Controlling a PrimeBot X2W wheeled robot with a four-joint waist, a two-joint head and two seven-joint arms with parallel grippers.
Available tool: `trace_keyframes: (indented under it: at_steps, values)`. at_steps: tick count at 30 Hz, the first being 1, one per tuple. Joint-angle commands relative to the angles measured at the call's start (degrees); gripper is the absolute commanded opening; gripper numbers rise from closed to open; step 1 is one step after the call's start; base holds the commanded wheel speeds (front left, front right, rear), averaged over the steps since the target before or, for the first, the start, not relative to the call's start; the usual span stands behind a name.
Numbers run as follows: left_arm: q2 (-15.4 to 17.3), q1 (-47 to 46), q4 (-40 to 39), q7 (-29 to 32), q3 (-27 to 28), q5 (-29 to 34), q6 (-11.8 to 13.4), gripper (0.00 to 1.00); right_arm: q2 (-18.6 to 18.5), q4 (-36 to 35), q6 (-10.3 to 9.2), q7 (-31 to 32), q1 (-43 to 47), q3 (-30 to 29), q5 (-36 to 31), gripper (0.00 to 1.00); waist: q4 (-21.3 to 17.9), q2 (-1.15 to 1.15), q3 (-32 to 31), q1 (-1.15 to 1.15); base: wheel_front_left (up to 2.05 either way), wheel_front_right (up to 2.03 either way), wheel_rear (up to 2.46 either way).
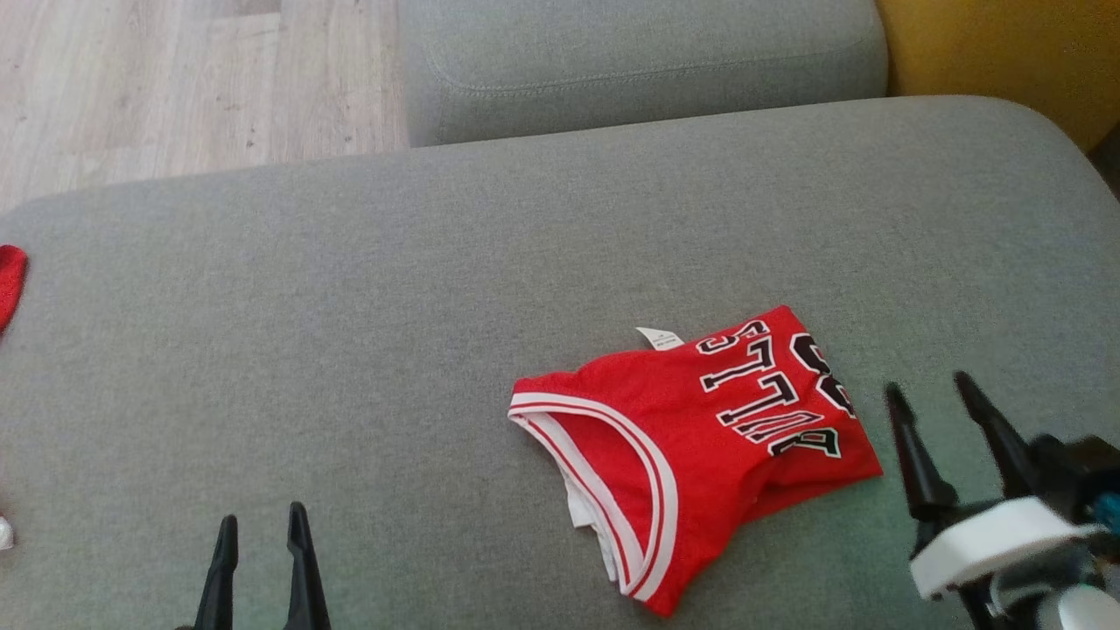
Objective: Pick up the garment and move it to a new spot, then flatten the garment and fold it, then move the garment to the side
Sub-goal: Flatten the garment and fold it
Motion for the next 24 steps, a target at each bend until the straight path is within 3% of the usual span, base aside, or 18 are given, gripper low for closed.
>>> trace_keyframes:
  at_steps: [1, 7, 8, 9, 10, 24]
  values:
    - [-0.2, -1.3, -1.8, -0.4, 2.0, 0.4, 0.1, 1.0, -0.2, -1.9, 0.39, -0.8, -0.5, 0.3, -0.3, 1.0, 0.0, 0.0, -0.1, 0.01, 0.0, 0.0, 0.0]
    - [-0.2, -1.0, -2.0, -0.4, 1.9, 0.5, -0.1, 1.0, 0.5, 0.1, 0.39, -2.7, 1.1, -2.4, -1.9, 1.0, 0.2, 0.0, -0.4, 0.01, 0.0, 0.0, 0.0]
    - [-0.2, -1.0, -2.0, -0.4, 1.9, 0.5, -0.1, 1.0, 0.7, 0.5, 0.39, -2.6, 1.0, -2.1, -1.5, 0.68, 0.2, 0.0, -0.4, 0.01, 0.0, 0.0, 0.0]
    - [-0.2, -1.1, -2.0, -0.4, 1.9, 0.6, -0.1, 1.0, 0.9, 1.0, 0.39, -2.5, 0.8, -1.8, -1.3, 0.22, 0.2, 0.0, -0.3, 0.01, 0.0, 0.0, 0.0]
    - [-0.2, -1.2, -2.1, -0.4, 1.9, 0.6, -0.1, 1.0, 1.0, 1.6, 0.39, -2.4, 0.5, -1.3, -1.2, 0.0, 0.3, 0.0, -0.2, 0.01, 0.0, 0.0, 0.0]
    - [-0.2, -5.3, -1.6, -0.4, 1.1, 1.0, -0.7, 1.0, 5.0, 19.6, 0.39, 1.5, -14.0, 9.8, -4.8, 0.0, 1.3, 0.0, 4.0, 0.01, 0.0, 0.0, 0.0]
